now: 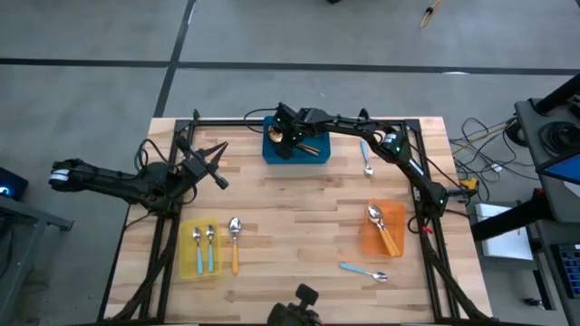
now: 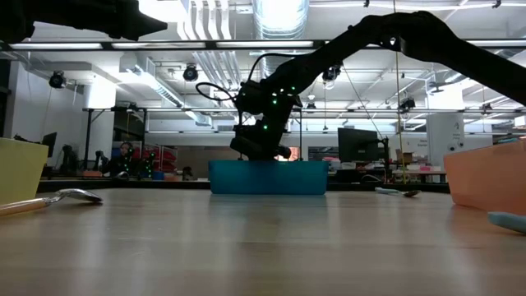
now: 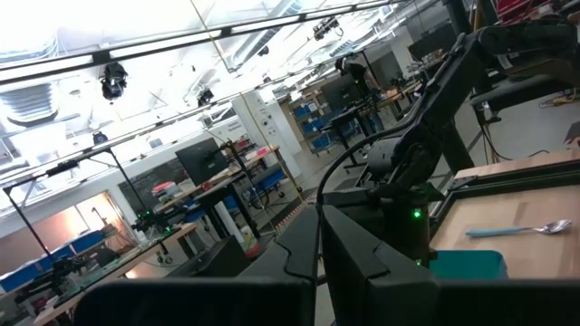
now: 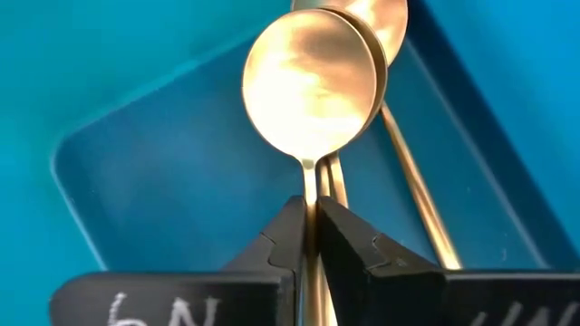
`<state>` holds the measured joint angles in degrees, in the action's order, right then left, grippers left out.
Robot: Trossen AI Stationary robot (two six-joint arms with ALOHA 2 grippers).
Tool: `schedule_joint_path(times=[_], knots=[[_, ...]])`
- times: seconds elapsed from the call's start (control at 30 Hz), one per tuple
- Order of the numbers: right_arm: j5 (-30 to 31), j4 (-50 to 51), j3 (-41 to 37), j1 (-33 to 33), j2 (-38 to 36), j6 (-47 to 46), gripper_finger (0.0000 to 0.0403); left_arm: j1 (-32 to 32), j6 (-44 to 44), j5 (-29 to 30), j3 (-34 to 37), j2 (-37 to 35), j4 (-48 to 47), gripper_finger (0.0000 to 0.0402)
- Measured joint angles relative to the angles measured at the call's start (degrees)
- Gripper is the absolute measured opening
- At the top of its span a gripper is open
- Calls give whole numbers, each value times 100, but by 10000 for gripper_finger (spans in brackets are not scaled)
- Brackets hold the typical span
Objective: Sort silverware by color (type)
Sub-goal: Put the gold spoon into the blue bin, then put the blue spoon into the yellow bin
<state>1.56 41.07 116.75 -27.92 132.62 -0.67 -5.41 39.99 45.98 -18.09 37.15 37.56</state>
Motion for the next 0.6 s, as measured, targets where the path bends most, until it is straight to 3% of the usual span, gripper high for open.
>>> schedule_joint_path(times=[0.6], knots=[[293, 25, 0, 2, -7, -134, 90, 0, 0, 0, 0, 0, 2, 0]])
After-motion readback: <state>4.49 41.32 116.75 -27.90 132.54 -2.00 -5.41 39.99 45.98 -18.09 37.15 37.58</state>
